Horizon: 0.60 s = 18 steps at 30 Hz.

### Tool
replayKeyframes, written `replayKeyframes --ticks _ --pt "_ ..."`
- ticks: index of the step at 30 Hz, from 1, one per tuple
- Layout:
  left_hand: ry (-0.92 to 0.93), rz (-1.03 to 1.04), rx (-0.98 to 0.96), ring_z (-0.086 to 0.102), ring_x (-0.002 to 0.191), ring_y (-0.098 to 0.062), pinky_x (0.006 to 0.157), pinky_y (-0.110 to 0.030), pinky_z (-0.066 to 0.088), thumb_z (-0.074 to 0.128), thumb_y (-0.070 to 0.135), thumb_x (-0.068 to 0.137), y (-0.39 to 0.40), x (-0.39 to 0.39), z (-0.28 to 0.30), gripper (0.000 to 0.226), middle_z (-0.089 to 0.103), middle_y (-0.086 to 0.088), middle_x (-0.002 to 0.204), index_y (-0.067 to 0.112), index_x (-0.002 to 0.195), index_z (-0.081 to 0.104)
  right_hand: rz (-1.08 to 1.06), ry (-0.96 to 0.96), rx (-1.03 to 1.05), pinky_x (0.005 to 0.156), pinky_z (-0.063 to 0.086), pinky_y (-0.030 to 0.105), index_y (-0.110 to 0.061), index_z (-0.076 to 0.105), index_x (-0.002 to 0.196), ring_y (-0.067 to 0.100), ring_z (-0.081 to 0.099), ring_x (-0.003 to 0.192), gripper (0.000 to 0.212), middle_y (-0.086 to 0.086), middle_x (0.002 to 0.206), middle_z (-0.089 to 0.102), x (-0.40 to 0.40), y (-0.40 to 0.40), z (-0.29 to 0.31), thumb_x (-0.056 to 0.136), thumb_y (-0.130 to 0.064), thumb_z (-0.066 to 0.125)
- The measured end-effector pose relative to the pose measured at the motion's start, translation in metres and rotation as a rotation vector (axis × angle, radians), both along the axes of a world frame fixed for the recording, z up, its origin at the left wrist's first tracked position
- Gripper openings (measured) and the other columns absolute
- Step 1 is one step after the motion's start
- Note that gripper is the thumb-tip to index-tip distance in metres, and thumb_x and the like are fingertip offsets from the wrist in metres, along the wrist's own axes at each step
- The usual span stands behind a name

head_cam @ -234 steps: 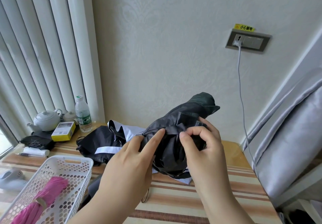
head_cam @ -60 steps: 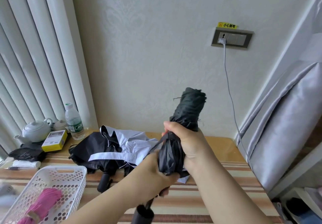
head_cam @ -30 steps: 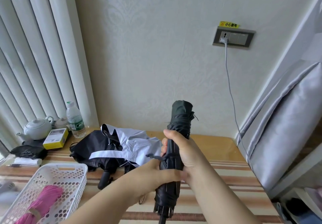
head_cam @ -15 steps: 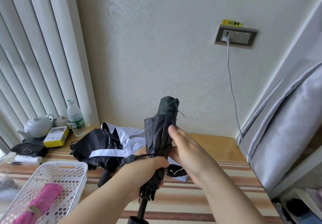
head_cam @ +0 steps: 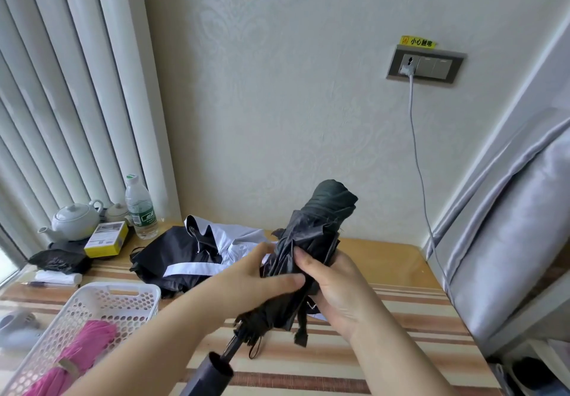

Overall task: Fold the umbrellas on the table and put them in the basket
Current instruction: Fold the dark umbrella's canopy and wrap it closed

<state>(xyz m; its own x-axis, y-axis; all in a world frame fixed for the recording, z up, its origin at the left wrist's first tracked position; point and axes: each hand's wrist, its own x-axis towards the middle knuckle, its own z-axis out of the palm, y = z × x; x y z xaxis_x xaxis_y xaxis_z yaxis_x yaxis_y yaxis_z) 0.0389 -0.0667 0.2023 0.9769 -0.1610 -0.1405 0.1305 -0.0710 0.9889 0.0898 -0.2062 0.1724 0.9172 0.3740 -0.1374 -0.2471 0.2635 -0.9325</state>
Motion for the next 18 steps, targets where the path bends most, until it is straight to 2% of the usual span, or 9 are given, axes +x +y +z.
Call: replayKeyframes --ticks 2,3,5,7,9,11,14,17,18 --pt "0.012 -0.036 -0.077 0.066 0.068 -0.002 0.069 -0.018 0.053 0.064 0.013 0.089 0.0 0.003 -0.003 0.01 0.07 0.013 0.071 0.022 0.09 0.06 0.063 -0.02 -0.016 0.079 0.057 0.034 -0.004 0.067 0.107 0.025 0.07 0.097 0.039 0.013 0.103 0.073 -0.002 0.0 0.005 0.073 -0.024 0.067" --pt "0.028 -0.01 -0.081 0.066 0.066 0.0 0.065 -0.015 0.052 0.058 0.009 0.091 0.001 0.005 -0.004 0.015 0.07 0.013 0.069 0.023 0.087 0.06 0.079 -0.024 -0.03 0.081 0.057 0.033 -0.006 0.067 0.107 0.023 0.07 0.097 0.039 0.011 0.103 0.074 -0.003 -0.001 0.007 0.074 -0.027 0.066" --pt "0.012 0.04 -0.043 0.067 0.074 -0.006 0.073 -0.021 0.055 0.056 0.007 0.092 0.002 0.003 -0.003 0.016 0.072 0.006 0.08 0.022 0.09 0.061 0.136 -0.034 -0.086 0.081 0.057 0.031 -0.009 0.065 0.11 0.019 0.071 0.096 0.031 0.006 0.104 0.074 -0.003 -0.005 0.011 0.085 -0.027 0.061" --pt "0.021 0.044 -0.029 0.069 0.088 -0.019 0.086 -0.033 0.054 0.059 0.011 0.091 0.007 0.005 -0.004 0.012 0.072 -0.008 0.097 0.019 0.1 0.062 0.235 -0.023 -0.144 0.069 0.056 0.028 -0.011 0.063 0.11 0.016 0.07 0.087 0.017 0.003 0.099 0.073 -0.004 -0.013 0.014 0.096 -0.014 0.054" --pt "0.089 0.069 -0.075 0.07 0.092 -0.026 0.081 -0.034 0.057 0.063 0.014 0.088 0.014 0.006 -0.003 0.018 0.073 -0.01 0.099 0.021 0.105 0.063 0.323 0.014 -0.15 0.059 0.049 0.023 -0.013 0.064 0.105 0.014 0.064 0.073 0.024 0.003 0.087 0.068 -0.007 -0.019 0.014 0.096 0.001 0.047" --pt "0.134 0.075 -0.131 0.072 0.083 -0.022 0.066 -0.027 0.058 0.065 0.013 0.085 0.023 0.008 -0.005 0.017 0.075 -0.005 0.09 0.024 0.098 0.064 0.321 -0.009 -0.2 0.054 0.041 0.021 -0.011 0.067 0.1 0.012 0.055 0.062 0.027 0.003 0.078 0.066 -0.008 -0.019 0.01 0.092 0.008 0.049" --pt "0.161 0.074 -0.228 0.073 0.074 -0.017 0.057 -0.022 0.056 0.072 0.016 0.069 0.031 0.004 -0.001 0.028 0.076 -0.002 0.083 0.027 0.092 0.061 0.205 -0.078 -0.383 0.048 0.035 0.019 -0.008 0.069 0.092 0.01 0.046 0.05 0.011 0.004 0.072 0.07 -0.006 -0.017 0.006 0.092 -0.002 0.059" --pt "0.174 0.078 -0.227 0.073 0.071 -0.016 0.052 -0.021 0.055 0.091 0.03 0.041 0.038 0.001 0.006 0.062 0.075 0.0 0.08 0.028 0.094 0.058 0.069 -0.197 -0.609 0.049 0.035 0.023 -0.012 0.065 0.078 0.009 0.044 0.047 0.016 -0.003 0.061 0.068 -0.001 -0.026 0.01 0.093 -0.01 0.061" --pt "0.172 0.082 -0.195 0.072 0.067 -0.011 0.05 -0.018 0.053 0.092 0.029 0.044 0.039 0.001 0.008 0.061 0.075 0.004 0.075 0.029 0.094 0.057 0.046 -0.255 -0.67 0.052 0.036 0.025 -0.013 0.065 0.077 0.009 0.043 0.047 0.017 -0.004 0.06 0.067 -0.001 -0.029 0.014 0.093 -0.013 0.061"
